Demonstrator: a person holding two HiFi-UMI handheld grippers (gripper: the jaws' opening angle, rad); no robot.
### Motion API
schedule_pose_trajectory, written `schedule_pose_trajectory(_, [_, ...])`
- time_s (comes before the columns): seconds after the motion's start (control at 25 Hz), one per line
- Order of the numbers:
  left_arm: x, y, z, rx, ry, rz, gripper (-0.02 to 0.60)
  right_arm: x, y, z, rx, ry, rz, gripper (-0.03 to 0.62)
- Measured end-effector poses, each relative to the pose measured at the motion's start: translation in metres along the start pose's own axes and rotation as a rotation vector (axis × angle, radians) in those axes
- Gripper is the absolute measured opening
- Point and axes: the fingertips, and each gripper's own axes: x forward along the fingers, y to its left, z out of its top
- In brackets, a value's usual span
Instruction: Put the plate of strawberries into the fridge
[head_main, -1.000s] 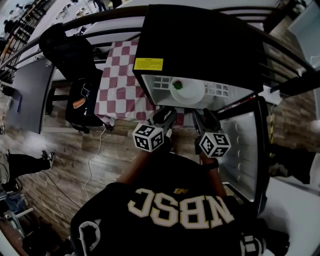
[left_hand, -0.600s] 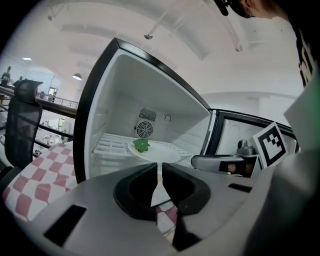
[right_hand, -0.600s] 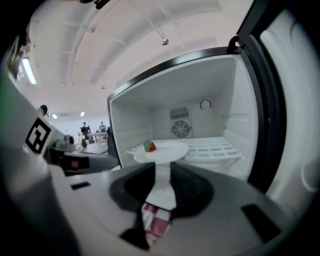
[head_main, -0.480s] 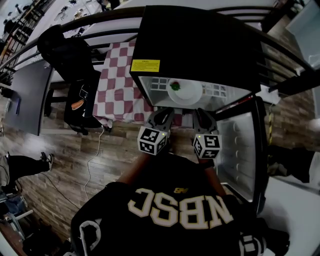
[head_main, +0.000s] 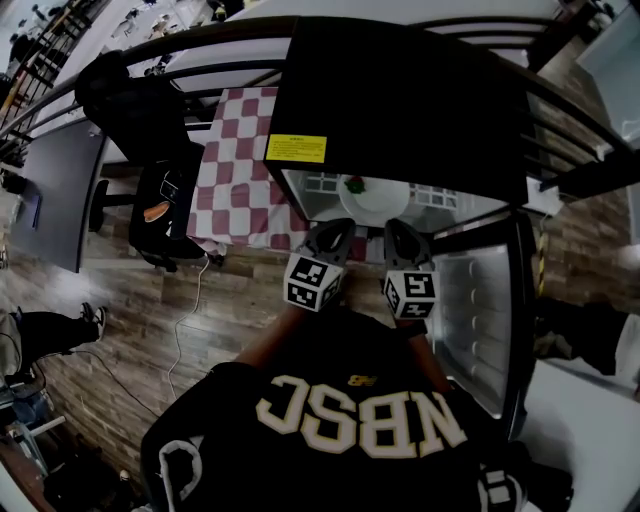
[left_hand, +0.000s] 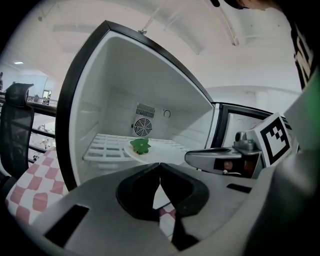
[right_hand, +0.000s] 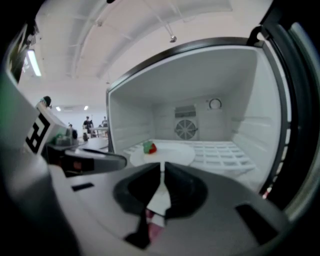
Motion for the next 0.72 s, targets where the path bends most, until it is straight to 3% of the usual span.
schedule_pose_trajectory(0.72, [0.040, 0.026, 0.016, 0.001, 0.033, -0.022, 0.020, 0.044, -0.010, 0.009, 0.011, 0.018, -0.001, 0.038])
